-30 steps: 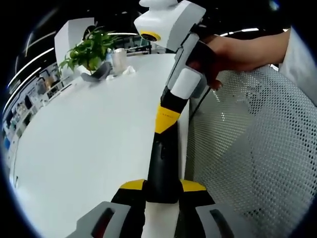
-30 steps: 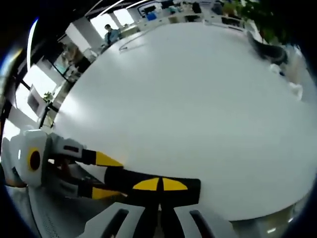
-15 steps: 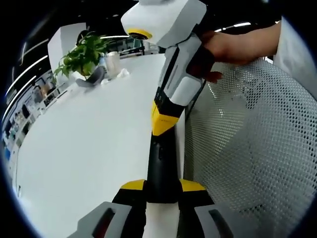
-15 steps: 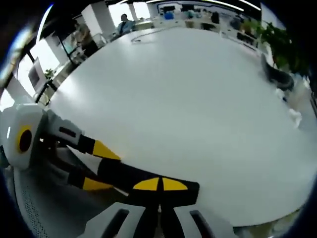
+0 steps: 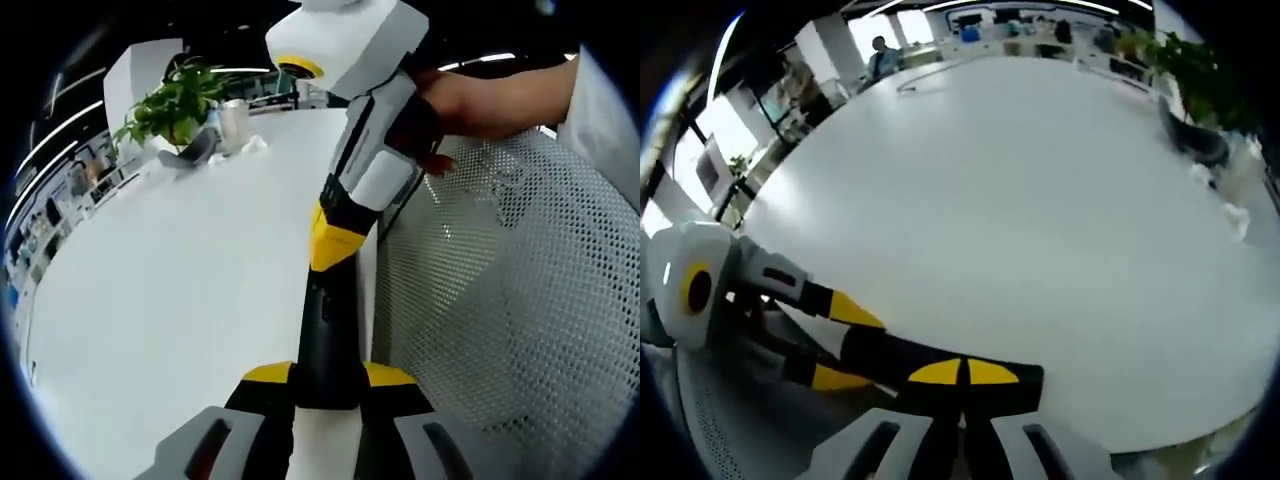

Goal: Press the specified remote control buttons in sequence, fully releasing each button before pressing the next.

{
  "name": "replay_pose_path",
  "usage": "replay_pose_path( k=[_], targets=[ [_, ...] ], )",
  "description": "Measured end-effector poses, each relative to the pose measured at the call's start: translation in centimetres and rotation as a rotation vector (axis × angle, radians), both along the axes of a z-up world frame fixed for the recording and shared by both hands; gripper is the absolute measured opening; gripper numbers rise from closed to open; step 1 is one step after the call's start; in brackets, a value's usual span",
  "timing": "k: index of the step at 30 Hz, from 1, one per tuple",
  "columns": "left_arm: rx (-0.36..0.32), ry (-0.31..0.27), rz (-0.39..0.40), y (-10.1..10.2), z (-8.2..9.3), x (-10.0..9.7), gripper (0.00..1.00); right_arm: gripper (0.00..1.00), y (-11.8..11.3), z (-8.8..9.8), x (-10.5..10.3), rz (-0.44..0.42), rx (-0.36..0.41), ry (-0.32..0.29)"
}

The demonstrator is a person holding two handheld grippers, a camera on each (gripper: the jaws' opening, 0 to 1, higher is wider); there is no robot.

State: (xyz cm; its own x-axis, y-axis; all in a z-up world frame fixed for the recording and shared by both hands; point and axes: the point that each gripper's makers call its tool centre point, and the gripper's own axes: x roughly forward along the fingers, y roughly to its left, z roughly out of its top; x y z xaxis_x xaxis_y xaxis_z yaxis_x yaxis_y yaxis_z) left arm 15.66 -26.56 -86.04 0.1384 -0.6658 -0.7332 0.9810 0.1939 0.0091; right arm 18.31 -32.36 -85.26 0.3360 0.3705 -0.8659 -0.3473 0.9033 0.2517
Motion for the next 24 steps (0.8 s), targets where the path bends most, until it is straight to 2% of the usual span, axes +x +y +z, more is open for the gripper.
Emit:
replay_pose_path(
  k=[5, 9, 15, 24],
  targets=[
    [-0.007, -0.007, -0.006, 0.0, 0.0, 0.0, 0.24, 0.0, -0.2, 0.1, -0.1, -0.037, 0.029, 0.039],
    [-0.01, -0.006, -0.005, 0.0, 0.1, 0.0, 0.24, 0.0, -0.4, 0.0, -0.5, -0.066, 0.024, 0.078],
    [-0.014, -0.005, -0.005, 0.0, 0.0, 0.0, 0.24, 0.0, 0.2, 0.2, -1.3, -0.082, 0.08, 0.155],
    [-0.02, -0.006, -0.005, 0.0, 0.0, -0.1, 0.24, 0.0, 0.4, 0.1, -1.5, -0.062, 0.059, 0.152]
  ],
)
